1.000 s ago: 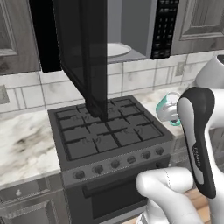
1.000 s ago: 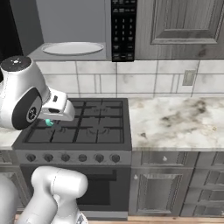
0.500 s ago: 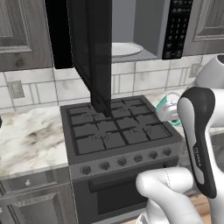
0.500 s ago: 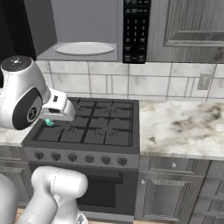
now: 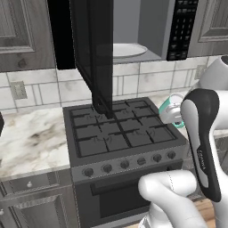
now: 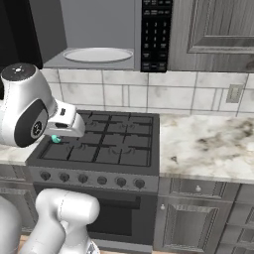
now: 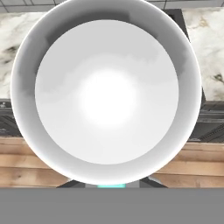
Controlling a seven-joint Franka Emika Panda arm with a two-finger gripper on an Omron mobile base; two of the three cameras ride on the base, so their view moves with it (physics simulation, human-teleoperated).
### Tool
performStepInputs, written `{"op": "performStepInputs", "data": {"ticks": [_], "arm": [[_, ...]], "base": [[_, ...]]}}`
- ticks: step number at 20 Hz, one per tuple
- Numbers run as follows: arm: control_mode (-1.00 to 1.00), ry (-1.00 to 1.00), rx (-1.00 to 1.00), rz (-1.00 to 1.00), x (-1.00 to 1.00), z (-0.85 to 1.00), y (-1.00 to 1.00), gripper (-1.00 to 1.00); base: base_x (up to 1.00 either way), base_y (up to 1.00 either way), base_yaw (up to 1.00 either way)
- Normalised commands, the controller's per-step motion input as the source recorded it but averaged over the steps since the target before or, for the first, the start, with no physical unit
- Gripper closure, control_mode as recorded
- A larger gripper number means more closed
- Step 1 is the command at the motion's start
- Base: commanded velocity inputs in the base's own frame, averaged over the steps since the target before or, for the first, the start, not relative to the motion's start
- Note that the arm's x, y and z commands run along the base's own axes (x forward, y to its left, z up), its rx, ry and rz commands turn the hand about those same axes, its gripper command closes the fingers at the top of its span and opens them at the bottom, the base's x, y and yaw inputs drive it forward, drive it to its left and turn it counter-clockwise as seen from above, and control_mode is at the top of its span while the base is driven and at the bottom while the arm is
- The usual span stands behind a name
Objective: Pick the mug from the counter and place it inside the microwave. Then close the microwave.
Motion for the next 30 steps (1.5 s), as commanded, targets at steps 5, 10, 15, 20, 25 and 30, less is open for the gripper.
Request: {"op": "performStepInputs", "data": {"ticks": [5, 10, 15, 20, 25, 30], "arm": [[1.0, 0.0, 0.0, 0.0, 0.0, 0.0, 0.0, 1.0], [1.0, 0.0, 0.0, 0.0, 0.0, 0.0, 0.0, 1.0], [-1.0, 0.0, 0.0, 0.0, 0.0, 0.0, 0.0, 1.0], [-1.0, -0.06, 0.0, 0.0, 0.0, 0.0, 0.0, 1.0], [-1.0, -0.18, 0.0, 0.01, 0.0, 0.06, 0.0, 1.0], [-1.0, -0.19, 0.0, 0.0, -0.07, 0.68, 0.0, 1.0]], "base": [[0.0, 0.0, 0.0], [0.0, 0.0, 0.0], [0.0, 0.0, 0.0], [0.0, 0.0, 0.0], [0.0, 0.0, 0.0], [0.0, 0.0, 0.0]]}}
